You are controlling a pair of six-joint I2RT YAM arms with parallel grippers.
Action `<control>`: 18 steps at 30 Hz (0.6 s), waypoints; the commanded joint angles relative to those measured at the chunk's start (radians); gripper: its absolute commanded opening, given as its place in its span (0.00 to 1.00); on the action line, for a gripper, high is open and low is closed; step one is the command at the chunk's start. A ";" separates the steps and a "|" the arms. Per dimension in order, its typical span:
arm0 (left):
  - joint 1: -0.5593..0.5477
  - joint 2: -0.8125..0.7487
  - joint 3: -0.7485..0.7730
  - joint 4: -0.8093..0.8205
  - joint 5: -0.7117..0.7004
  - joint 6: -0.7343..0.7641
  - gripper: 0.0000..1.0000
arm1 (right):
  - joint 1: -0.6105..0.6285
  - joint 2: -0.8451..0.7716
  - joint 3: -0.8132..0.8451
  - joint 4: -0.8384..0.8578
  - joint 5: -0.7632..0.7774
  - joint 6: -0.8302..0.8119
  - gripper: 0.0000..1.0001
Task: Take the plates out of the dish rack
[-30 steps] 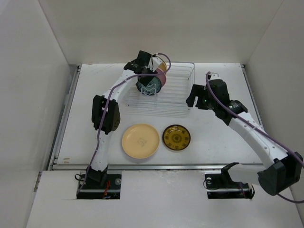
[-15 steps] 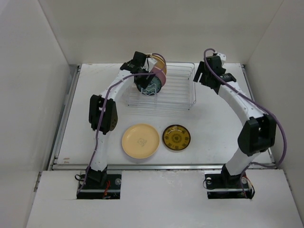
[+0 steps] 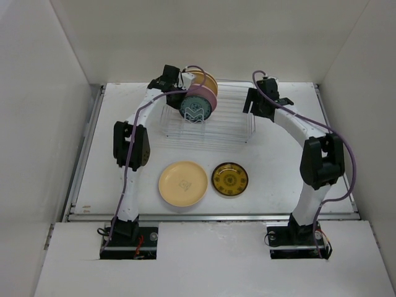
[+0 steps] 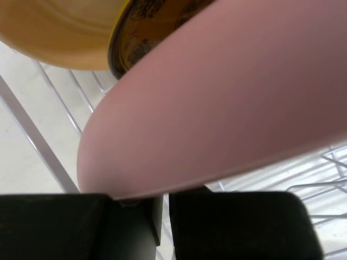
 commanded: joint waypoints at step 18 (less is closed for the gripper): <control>0.023 -0.101 -0.020 0.009 0.156 0.009 0.00 | -0.012 0.025 -0.046 0.083 -0.037 -0.030 0.82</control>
